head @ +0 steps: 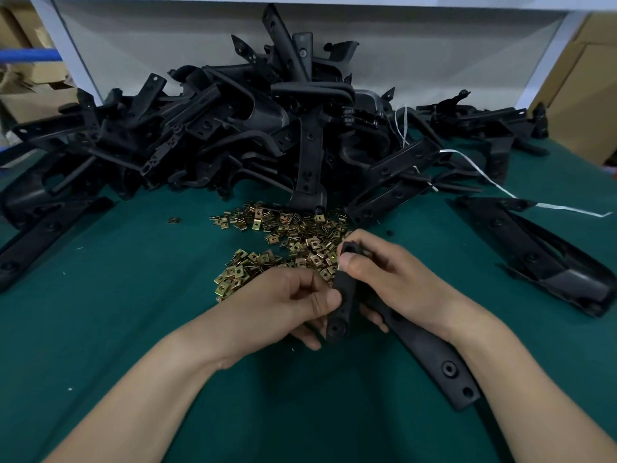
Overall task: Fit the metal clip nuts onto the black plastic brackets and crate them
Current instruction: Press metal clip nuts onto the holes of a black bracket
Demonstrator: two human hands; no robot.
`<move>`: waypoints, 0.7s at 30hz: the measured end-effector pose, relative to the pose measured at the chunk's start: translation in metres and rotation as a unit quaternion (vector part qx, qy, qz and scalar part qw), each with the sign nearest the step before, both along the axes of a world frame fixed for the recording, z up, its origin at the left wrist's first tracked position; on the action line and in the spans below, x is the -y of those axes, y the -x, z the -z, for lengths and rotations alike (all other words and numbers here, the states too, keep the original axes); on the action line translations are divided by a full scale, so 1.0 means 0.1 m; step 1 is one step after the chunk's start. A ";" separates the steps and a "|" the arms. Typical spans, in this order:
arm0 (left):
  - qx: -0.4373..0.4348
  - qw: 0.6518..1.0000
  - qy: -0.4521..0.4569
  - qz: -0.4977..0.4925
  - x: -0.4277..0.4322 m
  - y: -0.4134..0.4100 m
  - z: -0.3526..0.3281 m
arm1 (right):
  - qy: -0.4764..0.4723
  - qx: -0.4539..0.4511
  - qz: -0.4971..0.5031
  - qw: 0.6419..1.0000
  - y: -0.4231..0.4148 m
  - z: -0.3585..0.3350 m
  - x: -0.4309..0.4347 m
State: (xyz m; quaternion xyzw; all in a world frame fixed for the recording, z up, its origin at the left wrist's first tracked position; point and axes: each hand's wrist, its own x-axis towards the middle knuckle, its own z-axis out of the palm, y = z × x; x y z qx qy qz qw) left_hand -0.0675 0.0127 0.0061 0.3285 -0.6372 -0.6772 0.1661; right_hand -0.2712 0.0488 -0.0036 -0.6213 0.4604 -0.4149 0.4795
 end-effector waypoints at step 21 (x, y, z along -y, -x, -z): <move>-0.182 0.961 -0.202 -0.056 -0.06 0.09 -0.04 | 0.094 0.036 0.134 0.986 -0.03 -0.08 -0.03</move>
